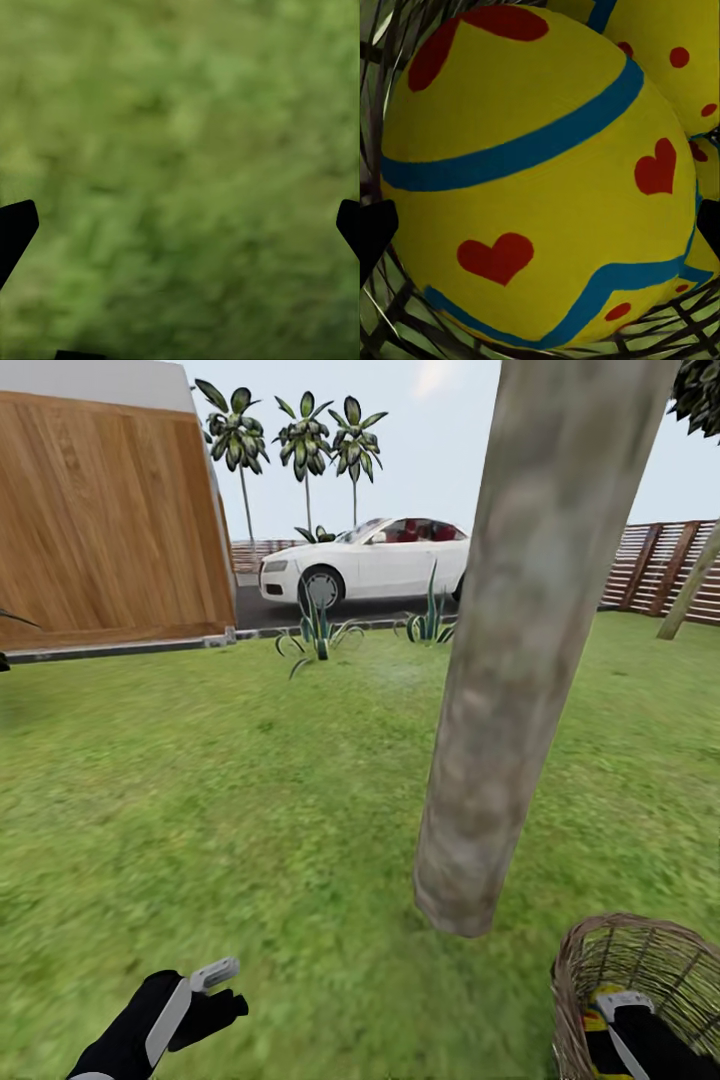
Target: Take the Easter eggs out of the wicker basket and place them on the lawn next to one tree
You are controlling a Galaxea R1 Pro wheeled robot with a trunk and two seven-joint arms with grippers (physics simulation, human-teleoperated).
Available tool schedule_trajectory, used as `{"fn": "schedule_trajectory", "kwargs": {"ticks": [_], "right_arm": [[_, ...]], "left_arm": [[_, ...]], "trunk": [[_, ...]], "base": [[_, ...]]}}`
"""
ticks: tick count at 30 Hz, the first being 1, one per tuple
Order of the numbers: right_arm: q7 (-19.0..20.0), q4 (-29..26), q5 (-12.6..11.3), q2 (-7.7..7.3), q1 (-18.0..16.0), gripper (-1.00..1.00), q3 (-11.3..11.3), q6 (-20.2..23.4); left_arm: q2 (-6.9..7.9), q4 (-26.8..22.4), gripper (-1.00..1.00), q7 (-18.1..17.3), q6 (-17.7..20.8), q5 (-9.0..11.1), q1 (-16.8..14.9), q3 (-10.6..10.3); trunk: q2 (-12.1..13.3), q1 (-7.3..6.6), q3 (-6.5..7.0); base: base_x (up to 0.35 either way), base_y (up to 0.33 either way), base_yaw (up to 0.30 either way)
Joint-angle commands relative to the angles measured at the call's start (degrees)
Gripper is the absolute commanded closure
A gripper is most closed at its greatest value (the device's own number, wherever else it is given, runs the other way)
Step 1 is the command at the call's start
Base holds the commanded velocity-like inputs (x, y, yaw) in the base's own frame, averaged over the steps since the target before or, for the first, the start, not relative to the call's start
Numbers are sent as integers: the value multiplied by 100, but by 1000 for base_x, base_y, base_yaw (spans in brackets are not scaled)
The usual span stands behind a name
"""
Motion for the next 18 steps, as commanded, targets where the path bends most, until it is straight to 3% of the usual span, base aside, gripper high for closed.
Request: {"fn": "schedule_trajectory", "kwargs": {"ticks": [1,16,17,18], "right_arm": [[-1,-10,3,4,-1,-100,43,32],[-6,-10,3,43,-1,-100,89,23],[-4,-10,3,39,-1,100,90,11],[-8,-10,3,36,-1,100,91,1]], "left_arm": [[-1,-7,-100,29,28,51,-2,9],[-1,-15,-100,29,21,59,-2,9],[-1,-15,-100,29,20,59,-2,9],[-1,-16,-100,29,20,60,-2,9]], "trunk": [[-4,1,-28],[-23,37,-338],[-23,37,-338],[-23,37,-338]], "base": [[0,0,0],[0,0,0],[0,0,0],[0,0,0]]}}
